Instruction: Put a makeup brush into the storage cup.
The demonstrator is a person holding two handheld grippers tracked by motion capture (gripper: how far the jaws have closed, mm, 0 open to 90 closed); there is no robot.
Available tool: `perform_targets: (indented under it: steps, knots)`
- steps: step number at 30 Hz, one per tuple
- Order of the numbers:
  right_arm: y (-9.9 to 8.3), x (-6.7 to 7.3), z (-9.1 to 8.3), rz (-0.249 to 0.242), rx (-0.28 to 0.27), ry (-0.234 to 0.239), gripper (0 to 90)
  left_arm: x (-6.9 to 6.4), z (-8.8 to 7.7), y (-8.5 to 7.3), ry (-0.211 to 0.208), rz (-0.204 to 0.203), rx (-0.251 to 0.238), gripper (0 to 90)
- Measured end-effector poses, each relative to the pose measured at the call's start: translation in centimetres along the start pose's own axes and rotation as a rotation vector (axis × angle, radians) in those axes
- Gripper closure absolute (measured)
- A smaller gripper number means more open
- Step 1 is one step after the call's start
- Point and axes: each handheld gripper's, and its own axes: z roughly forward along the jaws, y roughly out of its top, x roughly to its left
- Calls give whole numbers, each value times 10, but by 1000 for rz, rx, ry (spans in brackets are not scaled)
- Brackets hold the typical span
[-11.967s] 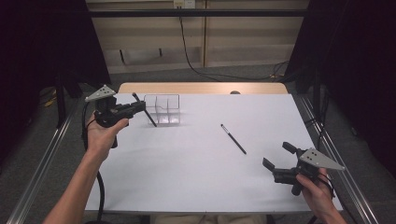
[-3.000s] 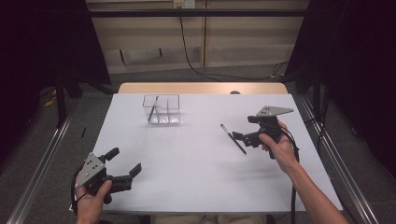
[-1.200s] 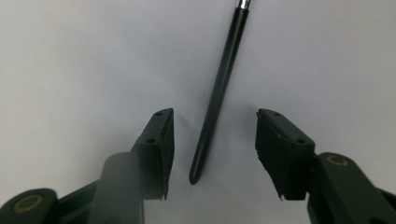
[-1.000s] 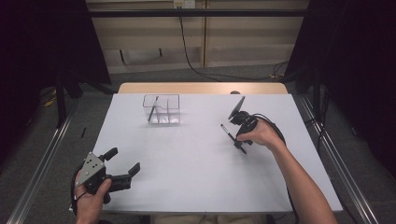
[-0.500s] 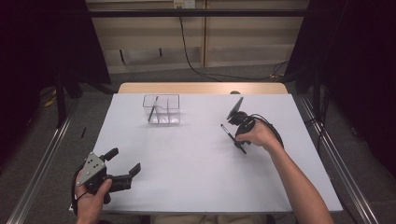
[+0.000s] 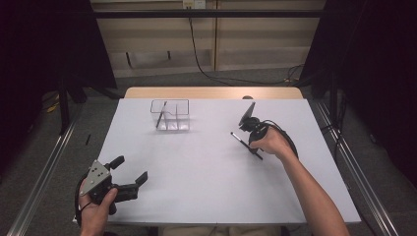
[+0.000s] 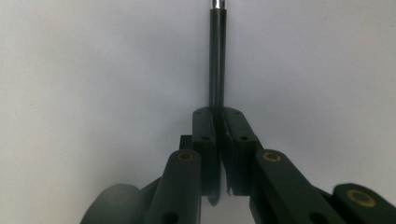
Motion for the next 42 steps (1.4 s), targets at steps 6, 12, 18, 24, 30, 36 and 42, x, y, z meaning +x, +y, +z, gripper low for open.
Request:
perform_targets:
  steps: [6, 12, 18, 24, 30, 36, 42]
  knots:
    - [-1, -2, 0, 7, -11, 14, 853, 0, 0, 0, 0, -3, 0, 22]
    - [-6, -7, 0, 30, -40, 48, 853, 0, 0, 0, -3, -2, 3, 22]
    - [-11, -11, -3, 36, -65, 64, 853, 0, 0, 0, -5, -6, 2, 22]
    - [-20, -15, -10, 46, -122, 91, 853, 0, 0, 0, -4, -5, 5, 22]
    - [-27, -14, -14, 48, -163, 96, 853, 0, 1, 0, -11, -1, 6, 22]
    - [-33, -18, -15, 92, -232, 122, 853, -2, 1, 0, -13, 2, 8, 22]
    - [-39, -20, -16, 108, -292, 122, 853, -2, 0, 0, -10, 6, 8, 22]
